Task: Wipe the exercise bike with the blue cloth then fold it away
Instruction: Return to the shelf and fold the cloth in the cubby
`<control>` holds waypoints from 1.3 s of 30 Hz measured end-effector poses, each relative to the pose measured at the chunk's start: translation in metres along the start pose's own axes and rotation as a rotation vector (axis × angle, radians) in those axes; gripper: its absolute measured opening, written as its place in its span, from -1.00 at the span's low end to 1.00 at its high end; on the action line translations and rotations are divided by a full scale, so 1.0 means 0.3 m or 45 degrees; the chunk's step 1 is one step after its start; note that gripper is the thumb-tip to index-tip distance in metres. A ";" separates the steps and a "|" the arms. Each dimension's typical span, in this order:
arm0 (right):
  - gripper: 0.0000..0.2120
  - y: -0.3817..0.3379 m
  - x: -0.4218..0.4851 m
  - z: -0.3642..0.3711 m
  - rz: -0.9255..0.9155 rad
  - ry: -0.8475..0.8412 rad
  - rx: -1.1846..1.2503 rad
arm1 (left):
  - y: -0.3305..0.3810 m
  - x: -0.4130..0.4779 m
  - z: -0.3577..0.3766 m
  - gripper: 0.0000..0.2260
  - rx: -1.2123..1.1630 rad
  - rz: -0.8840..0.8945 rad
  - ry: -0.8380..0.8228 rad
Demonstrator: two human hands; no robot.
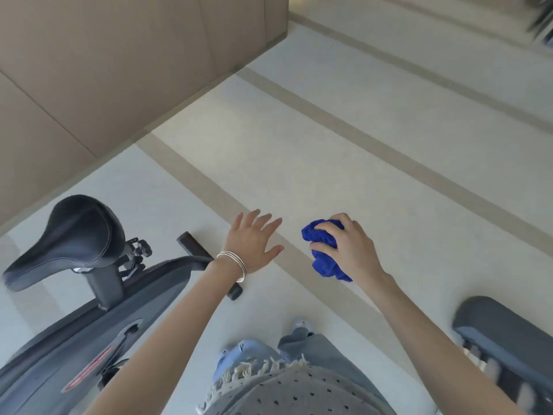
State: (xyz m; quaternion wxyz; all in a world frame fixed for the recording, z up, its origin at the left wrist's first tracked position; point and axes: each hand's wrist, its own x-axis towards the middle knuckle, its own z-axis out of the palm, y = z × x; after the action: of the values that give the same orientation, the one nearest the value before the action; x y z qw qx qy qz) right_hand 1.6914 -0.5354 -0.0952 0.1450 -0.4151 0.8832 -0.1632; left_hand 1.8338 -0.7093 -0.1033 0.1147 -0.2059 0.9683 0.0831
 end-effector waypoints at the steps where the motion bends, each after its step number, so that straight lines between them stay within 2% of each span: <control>1: -0.63 0.039 -0.004 -0.016 0.029 0.008 0.011 | 0.029 0.030 -0.005 -0.45 -0.014 0.020 0.012; 14: -0.62 0.355 -0.041 -0.164 0.303 0.120 -0.027 | 0.331 0.338 -0.038 -0.47 0.077 0.313 -0.021; 33: -0.74 0.523 0.358 -0.330 0.637 0.365 0.061 | 0.356 0.986 -0.223 -0.47 0.184 0.691 -0.026; 39: -0.75 0.583 0.392 -0.328 0.790 0.330 0.122 | 0.383 1.106 -0.237 -0.46 0.195 0.771 -0.051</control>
State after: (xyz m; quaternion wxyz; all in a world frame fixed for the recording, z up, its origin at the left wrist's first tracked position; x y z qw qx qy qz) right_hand 1.4609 -0.5054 -0.0918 0.0936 -0.0950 0.9699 -0.2038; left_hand 1.4777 -0.7466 -0.1070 0.1190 0.1029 0.9866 0.0441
